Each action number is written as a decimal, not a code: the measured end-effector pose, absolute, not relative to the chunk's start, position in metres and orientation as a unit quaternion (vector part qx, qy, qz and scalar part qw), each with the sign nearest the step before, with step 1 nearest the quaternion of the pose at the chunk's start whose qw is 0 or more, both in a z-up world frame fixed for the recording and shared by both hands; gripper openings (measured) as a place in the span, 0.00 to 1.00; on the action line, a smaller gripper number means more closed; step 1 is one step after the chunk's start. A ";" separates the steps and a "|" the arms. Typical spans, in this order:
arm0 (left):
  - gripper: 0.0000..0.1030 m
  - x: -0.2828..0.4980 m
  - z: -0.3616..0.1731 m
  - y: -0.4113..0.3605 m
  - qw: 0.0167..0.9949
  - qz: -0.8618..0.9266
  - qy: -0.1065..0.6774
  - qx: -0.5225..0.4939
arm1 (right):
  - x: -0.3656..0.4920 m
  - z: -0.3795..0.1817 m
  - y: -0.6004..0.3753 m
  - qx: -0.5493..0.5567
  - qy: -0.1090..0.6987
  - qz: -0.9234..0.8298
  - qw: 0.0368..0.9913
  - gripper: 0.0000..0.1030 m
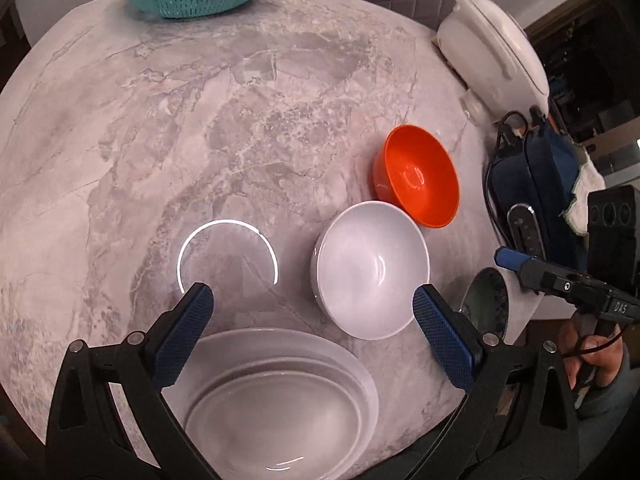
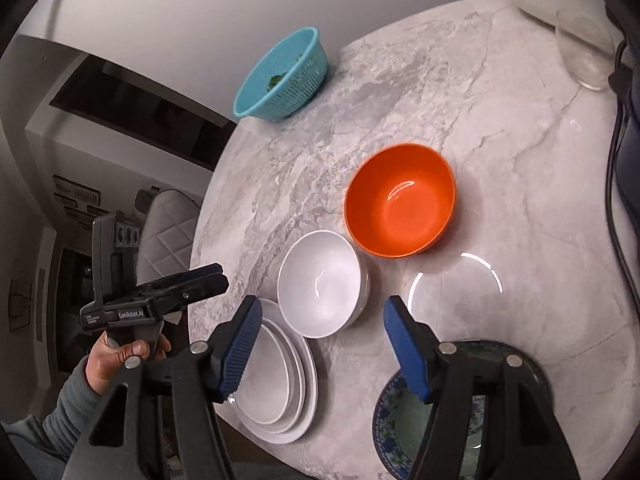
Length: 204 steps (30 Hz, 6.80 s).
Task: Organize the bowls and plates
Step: 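Move both grippers to the white bowl beside the orange bowl, then close the left gripper on the white bowl rim while the right gripper closes on the opposite rim, then carry the white bowl with both grippers and lower it into the patterned bowl, then open both grippers and release the white bowl inside the patterned bowl, then move both grippers to the orange bowl, then close the left gripper on the orange bowl rim while the right gripper closes on the opposite rim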
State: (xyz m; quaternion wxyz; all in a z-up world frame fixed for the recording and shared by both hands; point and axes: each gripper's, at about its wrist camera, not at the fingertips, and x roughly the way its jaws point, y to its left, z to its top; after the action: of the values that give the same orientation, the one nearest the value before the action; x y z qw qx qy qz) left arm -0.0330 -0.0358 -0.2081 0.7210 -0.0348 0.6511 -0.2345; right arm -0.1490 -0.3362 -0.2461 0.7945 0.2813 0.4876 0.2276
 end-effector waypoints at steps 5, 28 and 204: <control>0.98 -0.030 -0.241 -0.052 0.692 -0.260 0.673 -0.009 | -0.130 -0.277 -0.318 0.327 0.512 0.207 0.767 0.62; 0.31 -0.015 -0.302 -0.074 0.651 -0.305 0.695 0.012 | -0.108 -0.329 -0.299 0.320 0.581 0.138 0.735 0.29; 0.36 0.057 -0.310 -0.181 0.649 -0.285 0.697 -0.104 | -0.023 -0.347 -0.411 0.373 0.579 0.223 0.690 0.36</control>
State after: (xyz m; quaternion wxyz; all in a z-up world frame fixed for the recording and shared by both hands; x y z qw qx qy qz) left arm 0.0575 -0.1810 -0.3099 0.6493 -0.1038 0.6973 -0.2853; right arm -0.0226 -0.4107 -0.3471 0.6899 0.3728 0.5791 0.2227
